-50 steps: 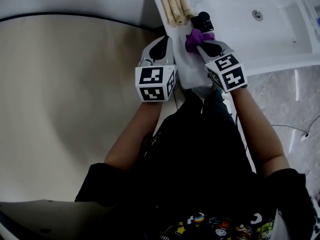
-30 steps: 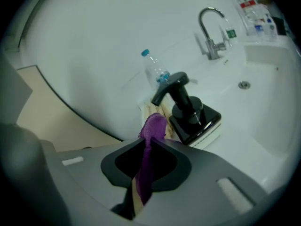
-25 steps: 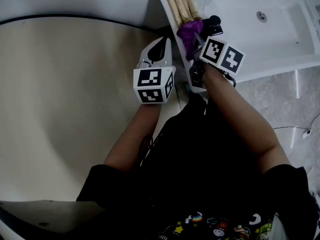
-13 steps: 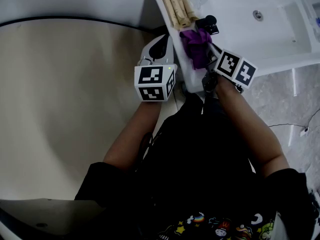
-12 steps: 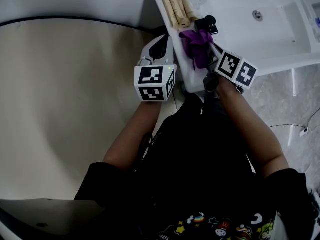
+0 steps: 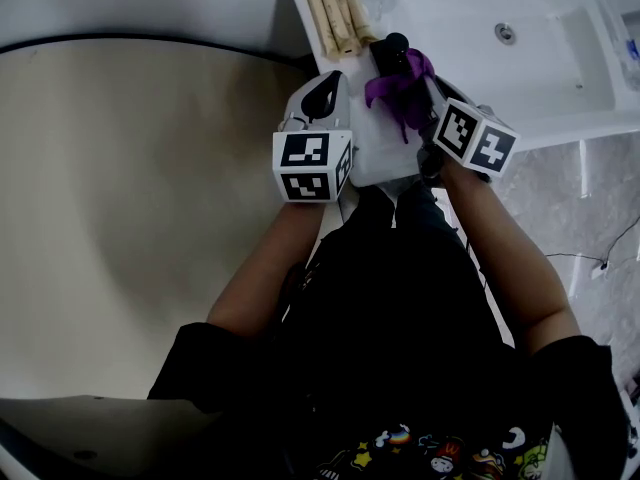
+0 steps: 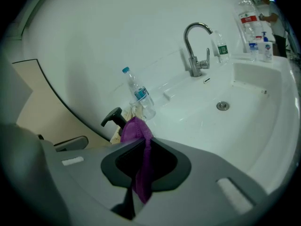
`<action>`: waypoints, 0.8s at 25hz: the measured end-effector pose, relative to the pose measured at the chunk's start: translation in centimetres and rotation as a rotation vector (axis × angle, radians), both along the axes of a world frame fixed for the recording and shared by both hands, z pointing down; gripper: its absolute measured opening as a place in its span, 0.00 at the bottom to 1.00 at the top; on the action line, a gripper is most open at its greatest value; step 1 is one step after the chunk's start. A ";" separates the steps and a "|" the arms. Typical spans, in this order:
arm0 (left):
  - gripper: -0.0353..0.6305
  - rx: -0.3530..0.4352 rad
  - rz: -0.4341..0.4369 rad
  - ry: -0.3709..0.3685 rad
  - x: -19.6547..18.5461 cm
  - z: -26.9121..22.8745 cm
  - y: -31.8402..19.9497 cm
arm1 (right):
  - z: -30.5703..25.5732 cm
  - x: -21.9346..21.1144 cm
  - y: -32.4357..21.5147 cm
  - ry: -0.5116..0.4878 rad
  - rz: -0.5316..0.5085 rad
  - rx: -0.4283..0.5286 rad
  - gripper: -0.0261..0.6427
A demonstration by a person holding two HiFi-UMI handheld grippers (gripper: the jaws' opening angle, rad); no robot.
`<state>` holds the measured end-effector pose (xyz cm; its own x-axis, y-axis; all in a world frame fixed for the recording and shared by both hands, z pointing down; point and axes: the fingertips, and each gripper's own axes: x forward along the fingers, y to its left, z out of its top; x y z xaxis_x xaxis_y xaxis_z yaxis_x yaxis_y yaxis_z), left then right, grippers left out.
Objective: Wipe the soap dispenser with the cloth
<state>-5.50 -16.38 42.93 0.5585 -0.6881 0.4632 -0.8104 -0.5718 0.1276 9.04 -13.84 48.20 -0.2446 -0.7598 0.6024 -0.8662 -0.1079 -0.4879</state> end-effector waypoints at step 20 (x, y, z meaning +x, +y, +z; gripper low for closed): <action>0.05 -0.011 -0.151 -0.013 1.6 0.2 1.8 | -0.7 -4.0 0.9 0.207 -0.422 0.129 0.13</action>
<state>-3.89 -14.59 43.09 0.4428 -0.7586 0.4780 -0.8887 -0.4419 0.1219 5.03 -12.89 47.54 -0.4324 -0.6916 0.5786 -0.9016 0.3234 -0.2873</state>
